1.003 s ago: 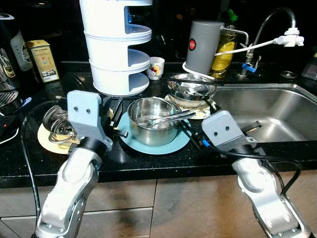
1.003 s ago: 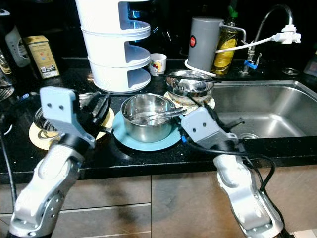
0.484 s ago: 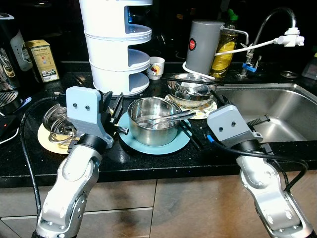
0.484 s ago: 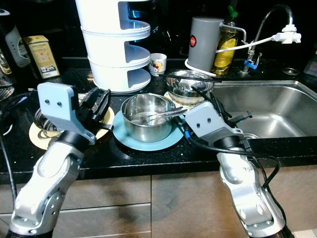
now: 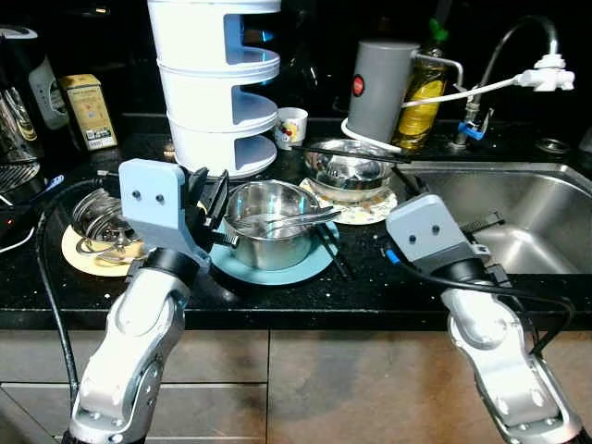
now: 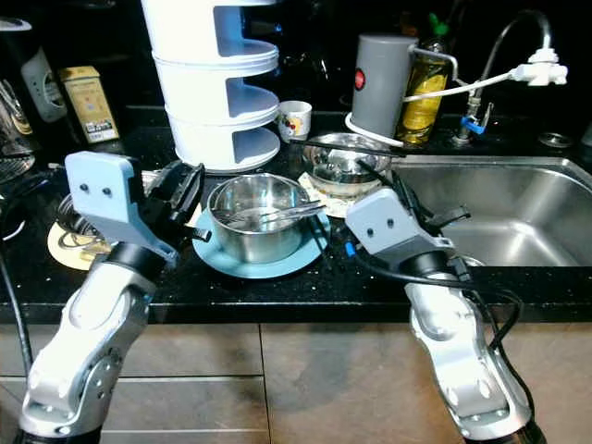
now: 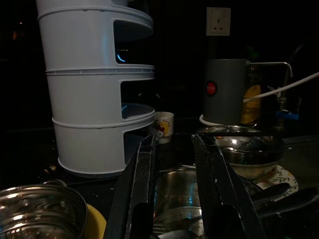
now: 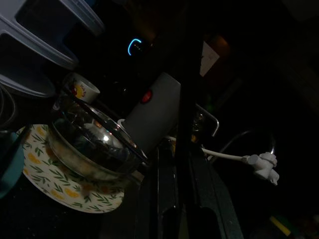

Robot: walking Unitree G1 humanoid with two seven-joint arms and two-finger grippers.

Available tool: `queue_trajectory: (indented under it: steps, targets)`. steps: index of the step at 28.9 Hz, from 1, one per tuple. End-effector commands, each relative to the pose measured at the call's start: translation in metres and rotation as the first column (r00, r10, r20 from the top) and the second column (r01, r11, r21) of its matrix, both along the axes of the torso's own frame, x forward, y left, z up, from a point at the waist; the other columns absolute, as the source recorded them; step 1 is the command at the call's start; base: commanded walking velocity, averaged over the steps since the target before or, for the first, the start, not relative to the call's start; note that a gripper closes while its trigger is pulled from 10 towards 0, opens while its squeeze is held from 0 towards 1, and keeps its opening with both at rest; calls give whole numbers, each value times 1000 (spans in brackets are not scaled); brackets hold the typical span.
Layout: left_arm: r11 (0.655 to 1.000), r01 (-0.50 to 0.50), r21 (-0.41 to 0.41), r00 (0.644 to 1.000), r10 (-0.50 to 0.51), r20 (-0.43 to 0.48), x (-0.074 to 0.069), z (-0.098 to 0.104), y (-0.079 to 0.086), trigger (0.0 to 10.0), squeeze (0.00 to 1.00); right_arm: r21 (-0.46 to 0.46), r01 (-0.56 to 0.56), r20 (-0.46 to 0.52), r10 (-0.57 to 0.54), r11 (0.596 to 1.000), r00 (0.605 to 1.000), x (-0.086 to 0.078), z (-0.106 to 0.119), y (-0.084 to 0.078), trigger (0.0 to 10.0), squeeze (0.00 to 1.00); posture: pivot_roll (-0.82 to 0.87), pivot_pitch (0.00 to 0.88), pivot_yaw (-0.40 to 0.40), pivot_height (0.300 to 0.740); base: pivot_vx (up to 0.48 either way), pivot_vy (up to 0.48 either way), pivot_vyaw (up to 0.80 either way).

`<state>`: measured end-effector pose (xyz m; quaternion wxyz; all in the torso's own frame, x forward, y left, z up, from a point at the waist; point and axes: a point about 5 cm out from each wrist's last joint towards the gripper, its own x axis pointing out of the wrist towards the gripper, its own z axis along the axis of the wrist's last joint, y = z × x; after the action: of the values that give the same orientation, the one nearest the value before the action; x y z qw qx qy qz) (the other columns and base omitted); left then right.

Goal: Kitchen organization

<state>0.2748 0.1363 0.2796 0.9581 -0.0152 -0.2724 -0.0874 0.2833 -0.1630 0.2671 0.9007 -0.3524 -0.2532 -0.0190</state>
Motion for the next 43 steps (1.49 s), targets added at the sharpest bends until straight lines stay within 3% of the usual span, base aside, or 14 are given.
queue_trajectory:
  steps: [1, 34, 37, 43]
  targets:
    - [1000, -10, 6, 1000, 10, 23, -2, 3, 1, 10000, 0, -7, -7, 0, 7, 1000, 1000, 0, -1, 1, 10000, 0, -55, 88, -42, 740, 0, -371, 0]
    - [1000, -11, -28, 1000, 11, 3, -1, 0, 3, 10000, 0, -20, -20, -3, 20, 1000, 1000, -2, -1, 2, 10000, 0, -70, 73, -52, 740, 0, -456, 0]
    - [996, 19, -84, 999, -21, -24, 0, 0, 2, 10000, 0, -22, -22, -3, 22, 1000, 1000, -2, -1, 2, 10000, 0, -70, 71, -52, 740, 0, 160, 0]
    - [996, 28, -90, 999, -30, -25, 0, 0, 2, 10000, 0, -20, -25, -3, 25, 999, 1000, -2, -1, 3, 10000, 0, -70, 74, -53, 740, 0, 480, 0]
